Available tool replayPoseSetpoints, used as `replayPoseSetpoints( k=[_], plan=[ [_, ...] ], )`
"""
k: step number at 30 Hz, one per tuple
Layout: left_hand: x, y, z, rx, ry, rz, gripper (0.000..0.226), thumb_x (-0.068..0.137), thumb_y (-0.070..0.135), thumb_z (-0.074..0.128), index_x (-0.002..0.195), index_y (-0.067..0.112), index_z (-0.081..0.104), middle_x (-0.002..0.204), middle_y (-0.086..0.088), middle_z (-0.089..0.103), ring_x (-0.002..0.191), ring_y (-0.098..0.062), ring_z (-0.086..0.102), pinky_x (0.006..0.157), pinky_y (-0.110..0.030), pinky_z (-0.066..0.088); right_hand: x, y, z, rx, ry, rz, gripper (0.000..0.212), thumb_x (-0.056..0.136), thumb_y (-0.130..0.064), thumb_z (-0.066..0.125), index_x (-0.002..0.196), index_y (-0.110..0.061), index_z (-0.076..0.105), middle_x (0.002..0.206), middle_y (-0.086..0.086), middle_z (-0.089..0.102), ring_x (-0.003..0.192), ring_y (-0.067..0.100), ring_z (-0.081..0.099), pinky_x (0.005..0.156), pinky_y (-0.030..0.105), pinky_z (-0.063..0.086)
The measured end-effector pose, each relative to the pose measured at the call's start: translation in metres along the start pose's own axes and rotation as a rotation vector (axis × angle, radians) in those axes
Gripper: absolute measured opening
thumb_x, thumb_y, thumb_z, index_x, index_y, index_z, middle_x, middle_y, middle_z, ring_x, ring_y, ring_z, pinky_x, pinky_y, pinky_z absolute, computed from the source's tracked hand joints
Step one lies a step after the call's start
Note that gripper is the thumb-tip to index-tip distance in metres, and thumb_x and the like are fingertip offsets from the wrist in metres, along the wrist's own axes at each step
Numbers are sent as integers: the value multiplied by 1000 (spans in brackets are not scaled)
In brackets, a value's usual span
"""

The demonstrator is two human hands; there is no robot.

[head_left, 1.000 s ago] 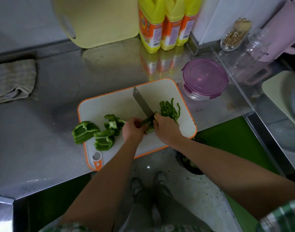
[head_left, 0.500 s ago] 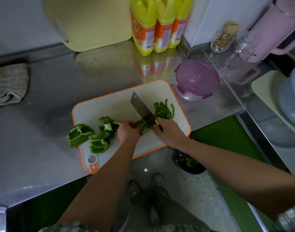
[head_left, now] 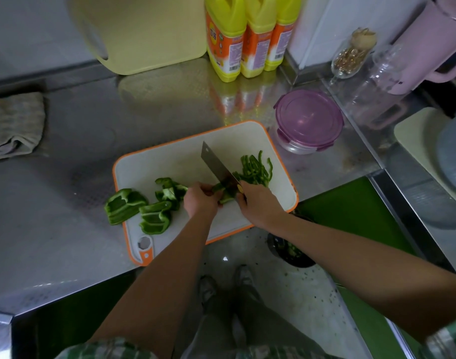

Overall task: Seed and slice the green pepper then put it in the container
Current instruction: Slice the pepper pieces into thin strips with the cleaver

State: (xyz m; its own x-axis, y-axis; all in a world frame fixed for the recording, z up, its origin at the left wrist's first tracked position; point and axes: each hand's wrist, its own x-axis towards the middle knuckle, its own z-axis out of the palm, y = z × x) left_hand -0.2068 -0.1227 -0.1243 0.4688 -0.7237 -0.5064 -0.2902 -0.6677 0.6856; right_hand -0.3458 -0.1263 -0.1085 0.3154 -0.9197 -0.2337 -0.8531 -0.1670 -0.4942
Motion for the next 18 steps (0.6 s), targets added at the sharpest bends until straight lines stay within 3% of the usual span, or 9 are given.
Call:
replayPoseSetpoints(
  k=[4, 8, 13, 18],
  plan=[
    [-2, -3, -1, 1, -18, 42, 20, 80, 21, 78, 88, 17, 60, 85, -7, 72, 81, -24, 69, 76, -36, 56, 12, -11, 9, -12, 31, 25, 17, 99, -17, 40, 102, -6, 53, 82, 13, 61, 75, 32, 60, 57, 31, 35],
    [-3, -6, -4, 9, -33, 80, 21, 79, 25, 79, 88, 17, 61, 84, -6, 73, 79, -23, 69, 75, -36, 56, 17, -13, 8, 45, 78, 26, 14, 99, -17, 42, 91, -7, 49, 68, 4, 49, 59, 23, 49, 52, 30, 31],
    [-5, -7, -3, -7, -24, 81, 22, 79, 25, 79, 90, 12, 64, 81, -6, 72, 75, -22, 69, 68, -31, 53, 12, -6, 2, 120, 144, 44, 17, 99, -16, 46, 94, -2, 54, 67, 8, 50, 59, 23, 49, 54, 32, 34],
    [-4, -3, -1, 11, 4, 51, 19, 80, 25, 78, 88, 17, 62, 85, -7, 72, 81, -23, 68, 66, -28, 49, 0, 2, -11, 95, 55, -37, 16, 97, -17, 47, 83, -10, 46, 69, 10, 56, 62, 24, 53, 54, 33, 38]
  ],
)
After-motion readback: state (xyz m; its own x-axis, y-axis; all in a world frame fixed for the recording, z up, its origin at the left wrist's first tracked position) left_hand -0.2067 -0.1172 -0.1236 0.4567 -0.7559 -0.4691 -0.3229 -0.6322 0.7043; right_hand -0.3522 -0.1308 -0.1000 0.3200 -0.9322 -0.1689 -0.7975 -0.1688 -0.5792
